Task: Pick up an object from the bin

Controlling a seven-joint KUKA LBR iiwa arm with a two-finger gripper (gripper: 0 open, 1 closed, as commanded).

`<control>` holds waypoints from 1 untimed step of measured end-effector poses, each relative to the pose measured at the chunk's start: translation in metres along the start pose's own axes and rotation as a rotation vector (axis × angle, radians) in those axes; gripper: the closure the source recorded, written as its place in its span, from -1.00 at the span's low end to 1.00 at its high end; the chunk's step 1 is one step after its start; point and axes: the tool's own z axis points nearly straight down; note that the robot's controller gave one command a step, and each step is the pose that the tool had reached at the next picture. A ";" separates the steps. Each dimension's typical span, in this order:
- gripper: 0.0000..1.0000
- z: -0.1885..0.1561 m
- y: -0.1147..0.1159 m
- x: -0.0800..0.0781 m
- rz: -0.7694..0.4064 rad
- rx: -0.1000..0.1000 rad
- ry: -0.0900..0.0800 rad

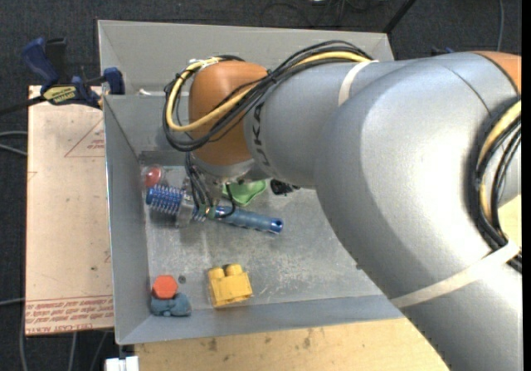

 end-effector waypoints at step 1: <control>1.00 -0.142 0.003 -0.006 -0.027 -0.006 -0.008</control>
Offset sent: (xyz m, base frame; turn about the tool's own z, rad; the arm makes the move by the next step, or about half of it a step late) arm 0.0053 -0.0001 0.1372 -0.0266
